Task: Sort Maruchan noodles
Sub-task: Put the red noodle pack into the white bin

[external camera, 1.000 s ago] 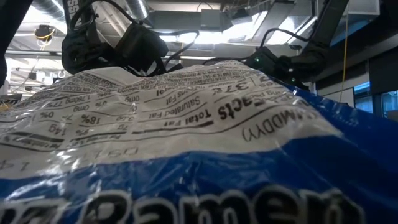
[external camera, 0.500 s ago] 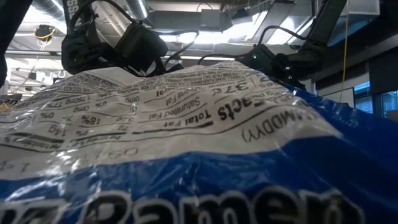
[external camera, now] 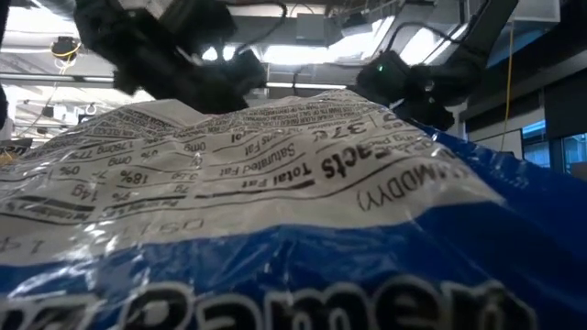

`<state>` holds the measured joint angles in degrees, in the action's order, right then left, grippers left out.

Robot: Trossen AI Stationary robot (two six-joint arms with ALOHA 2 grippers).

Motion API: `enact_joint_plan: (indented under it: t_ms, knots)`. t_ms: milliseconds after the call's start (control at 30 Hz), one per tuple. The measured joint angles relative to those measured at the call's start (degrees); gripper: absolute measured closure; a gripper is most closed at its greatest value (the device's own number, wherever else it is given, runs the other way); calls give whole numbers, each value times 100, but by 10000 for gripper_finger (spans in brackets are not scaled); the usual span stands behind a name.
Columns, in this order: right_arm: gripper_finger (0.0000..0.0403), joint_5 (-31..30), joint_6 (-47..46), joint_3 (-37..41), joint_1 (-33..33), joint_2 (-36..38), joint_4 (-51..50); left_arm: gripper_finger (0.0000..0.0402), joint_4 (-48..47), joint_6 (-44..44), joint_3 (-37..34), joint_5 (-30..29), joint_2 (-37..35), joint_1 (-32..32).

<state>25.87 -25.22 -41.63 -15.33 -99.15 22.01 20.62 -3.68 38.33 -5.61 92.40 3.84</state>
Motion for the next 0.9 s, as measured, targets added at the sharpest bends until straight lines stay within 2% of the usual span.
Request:
enact_joint_plan:
  t_ms: [200,333,467,567,767,900]
  knots:
    - [394,-83,689,-2,0,878,-501,398,-1234,0,6,-353,-1043,118]
    - [398,-288,1200,-2,0,1468,-733,398,-1572,1,7,-638,-1392,219]
    - [396,-809,2042,-135,-7,2051,-1023,398,-1819,108,9,-693,-1543,358]
    - [398,-1421,2810,-620,-17,2294,-1669,398,-1726,248,-189,-691,-1539,437]
    - [396,-2860,4659,-1815,-91,2208,-3111,398,-656,272,-725,-531,-1538,448]
    - [398,-3191,5769,-2281,-410,1995,-3353,398,-295,306,-860,-541,-1567,447]
